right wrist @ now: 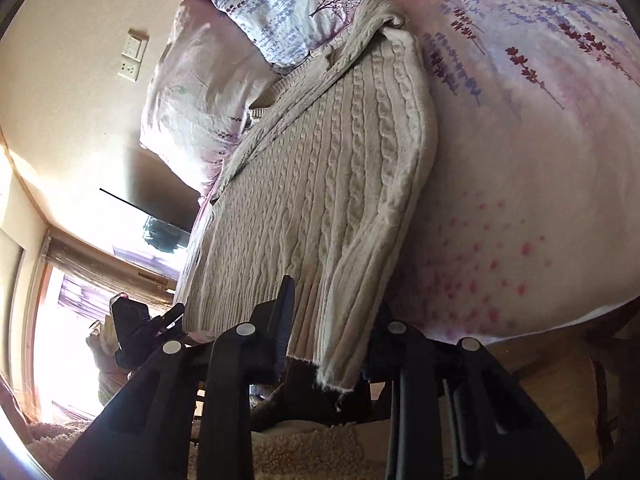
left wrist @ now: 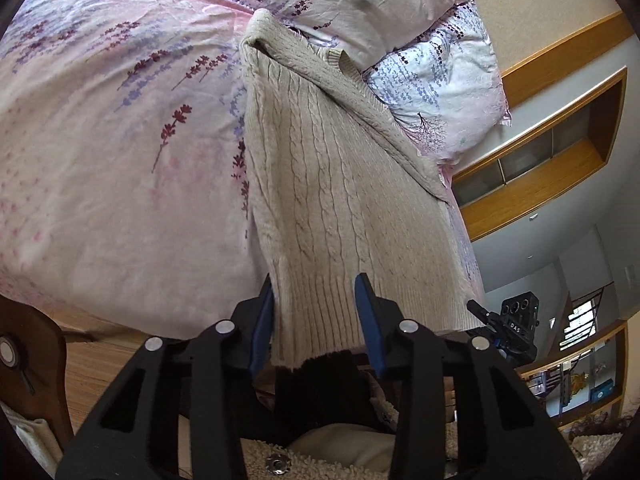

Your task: Fold small clothes

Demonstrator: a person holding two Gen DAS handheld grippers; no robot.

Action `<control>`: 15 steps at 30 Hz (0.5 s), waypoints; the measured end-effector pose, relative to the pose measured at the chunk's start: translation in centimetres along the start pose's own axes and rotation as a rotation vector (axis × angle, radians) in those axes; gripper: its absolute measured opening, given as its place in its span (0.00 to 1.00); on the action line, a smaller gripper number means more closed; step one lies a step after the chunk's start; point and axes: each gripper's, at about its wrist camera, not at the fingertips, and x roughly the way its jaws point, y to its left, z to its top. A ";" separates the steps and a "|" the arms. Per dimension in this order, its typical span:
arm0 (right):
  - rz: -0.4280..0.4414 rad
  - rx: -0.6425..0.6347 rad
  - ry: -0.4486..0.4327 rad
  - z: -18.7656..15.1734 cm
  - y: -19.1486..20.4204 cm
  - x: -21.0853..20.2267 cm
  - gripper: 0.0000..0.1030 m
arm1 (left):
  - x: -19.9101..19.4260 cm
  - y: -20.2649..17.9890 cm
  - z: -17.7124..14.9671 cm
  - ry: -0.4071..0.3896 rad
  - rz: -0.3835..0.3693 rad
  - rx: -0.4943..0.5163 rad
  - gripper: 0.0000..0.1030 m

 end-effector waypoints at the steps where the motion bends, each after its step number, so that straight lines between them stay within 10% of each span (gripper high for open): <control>1: 0.007 -0.001 0.005 -0.1 0.0 0.1 0.24 | 0.3 0.1 -0.1 0.017 -0.013 -0.011 0.29; 15: -0.013 -0.162 -0.172 1.1 3.3 -2.0 0.06 | -0.3 -1.1 1.8 -0.067 0.037 0.065 0.06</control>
